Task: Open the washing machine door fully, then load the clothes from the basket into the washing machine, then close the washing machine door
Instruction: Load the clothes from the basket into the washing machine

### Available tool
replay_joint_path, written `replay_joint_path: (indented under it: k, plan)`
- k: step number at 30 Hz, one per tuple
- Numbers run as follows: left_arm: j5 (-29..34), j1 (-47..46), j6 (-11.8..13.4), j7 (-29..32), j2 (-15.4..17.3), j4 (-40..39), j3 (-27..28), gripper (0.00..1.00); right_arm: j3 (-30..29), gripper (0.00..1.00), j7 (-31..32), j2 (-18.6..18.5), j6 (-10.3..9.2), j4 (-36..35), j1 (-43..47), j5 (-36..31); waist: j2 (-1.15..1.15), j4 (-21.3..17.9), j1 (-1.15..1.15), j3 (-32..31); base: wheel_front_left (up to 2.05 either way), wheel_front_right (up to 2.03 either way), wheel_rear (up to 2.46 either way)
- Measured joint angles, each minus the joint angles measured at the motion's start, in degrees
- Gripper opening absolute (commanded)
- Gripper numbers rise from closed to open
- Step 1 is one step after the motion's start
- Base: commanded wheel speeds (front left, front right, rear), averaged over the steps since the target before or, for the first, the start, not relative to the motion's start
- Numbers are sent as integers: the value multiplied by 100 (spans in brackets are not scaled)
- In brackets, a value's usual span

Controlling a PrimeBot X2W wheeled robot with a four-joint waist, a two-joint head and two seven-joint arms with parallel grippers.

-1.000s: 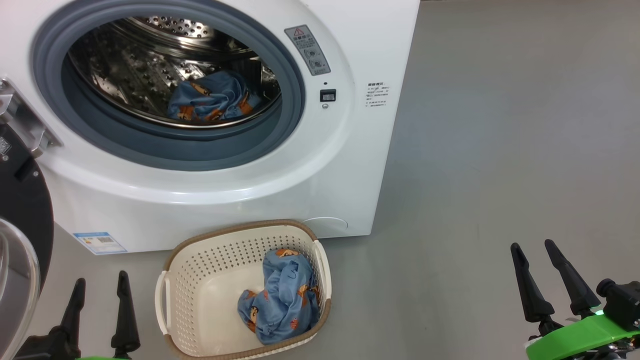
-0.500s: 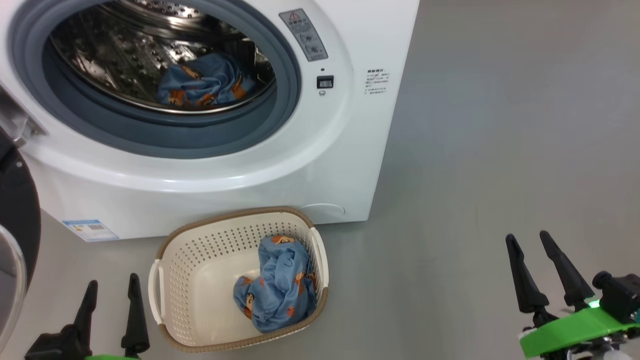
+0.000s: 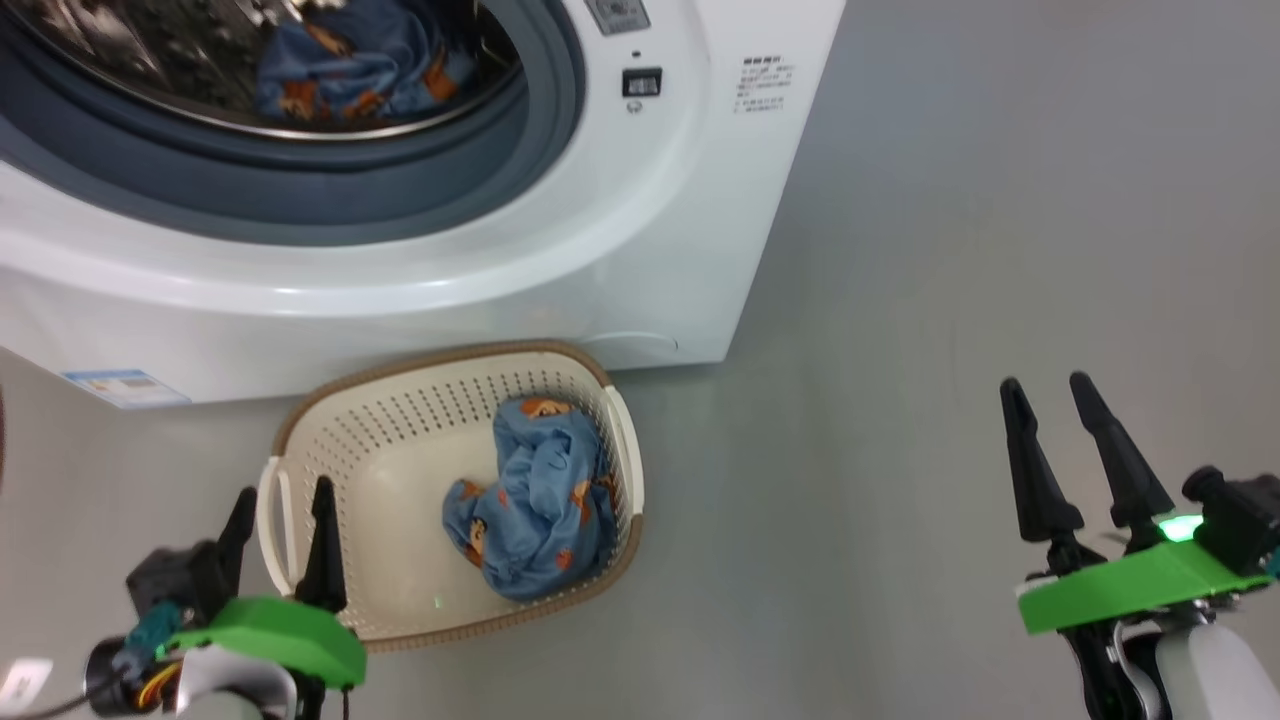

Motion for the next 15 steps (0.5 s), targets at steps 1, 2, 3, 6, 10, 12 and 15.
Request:
replay_joint_path:
  k: [1, 2, 3, 6, 10, 12, 15]
  plan:
    - [29, -143, -2, 0, 2, 180, -32, 100, 1, 100, 0, 20, 0, -10, -64, 0, 0, -11, 0, 73, 0, 0, 0]
    - [45, -286, -3, 0, 3, 355, -54, 100, 2, 100, 0, 49, 0, -13, -136, -1, 0, -24, 0, 148, 0, 0, 0]
    - [45, -438, -3, 0, 13, 531, -94, 100, 5, 100, 0, 82, 0, -19, -203, -1, 0, -39, 0, 227, 0, 0, 0]
    - [48, -867, -3, 0, 78, 979, -307, 100, 20, 100, 0, 179, 0, -22, -399, -2, 0, -96, 0, 466, 0, 0, 0]
    - [-18, -1414, -3, 0, 247, 1583, -775, 100, 94, 100, 0, 319, 0, -22, -654, -2, 0, -238, 0, 861, 0, 0, 0]
    - [-122, -1584, -3, 0, 327, 1780, -973, 100, 136, 100, 0, 367, 0, -25, -733, -2, 0, -307, 0, 1013, 0, 0, 0]
    - [-270, -1883, -3, 0, 450, 2109, -1283, 100, 149, 100, 0, 413, 0, -38, -870, -2, 0, -413, 0, 1252, 0, 0, 0]
